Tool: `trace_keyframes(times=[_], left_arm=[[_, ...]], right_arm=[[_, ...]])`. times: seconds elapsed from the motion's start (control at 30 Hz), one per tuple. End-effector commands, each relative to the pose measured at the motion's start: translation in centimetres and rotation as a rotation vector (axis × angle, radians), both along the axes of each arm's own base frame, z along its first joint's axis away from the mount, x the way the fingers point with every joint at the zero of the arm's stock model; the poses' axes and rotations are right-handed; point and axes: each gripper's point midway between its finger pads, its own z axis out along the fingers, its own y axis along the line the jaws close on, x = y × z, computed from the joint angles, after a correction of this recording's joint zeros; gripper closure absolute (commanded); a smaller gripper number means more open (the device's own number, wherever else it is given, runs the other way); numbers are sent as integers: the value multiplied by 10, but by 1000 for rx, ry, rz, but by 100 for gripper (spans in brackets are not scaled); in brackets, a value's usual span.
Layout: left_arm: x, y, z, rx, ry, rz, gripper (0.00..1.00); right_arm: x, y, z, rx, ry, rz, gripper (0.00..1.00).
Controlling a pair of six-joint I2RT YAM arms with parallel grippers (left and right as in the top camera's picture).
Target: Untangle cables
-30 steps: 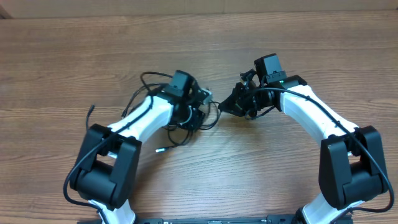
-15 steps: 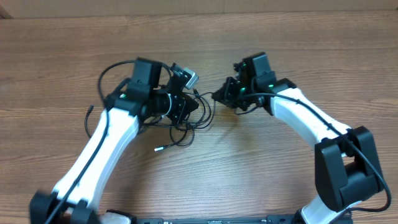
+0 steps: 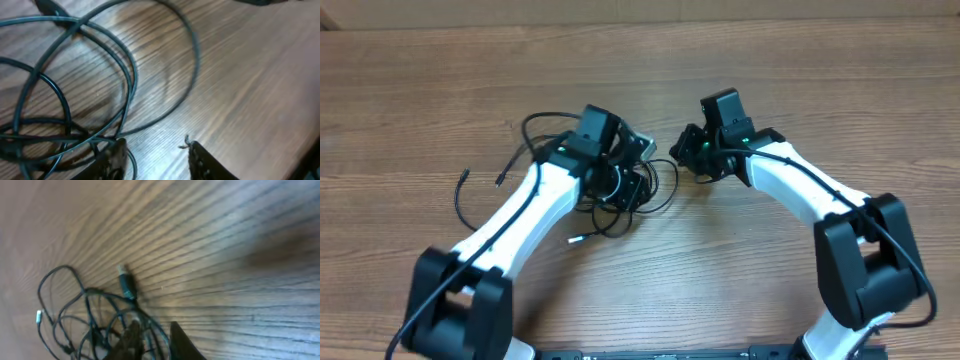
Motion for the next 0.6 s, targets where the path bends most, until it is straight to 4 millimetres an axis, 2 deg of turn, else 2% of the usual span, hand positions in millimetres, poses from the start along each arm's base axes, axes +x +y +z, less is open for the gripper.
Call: trace_keyframes(times=[0.0,0.1,0.13,0.2,0.37,0.5,0.57], left_arm=[[11,0,-26,75,19,73,56],[18,-6,-48,98,39,126,54],[21,-8,-54,105,39,135,54],[33,-9,-72,134,21,183,54],[48,-10,-77,128,-9,253,57],[54,-5,-77,153,-37,269,58],[54,-5,-77,153,-37,268,61]], right_arm=[[-2,-1,-12,-11,25,7,67],[-6,-2,-25,-26,63,6,51],[-8,-3,-30,-31,77,6,48],[-12,-5,-42,-44,113,1,37],[-12,-10,-58,-65,138,-10,27],[-12,-10,-59,-65,137,-10,18],[-12,-10,-59,-65,138,-10,18]])
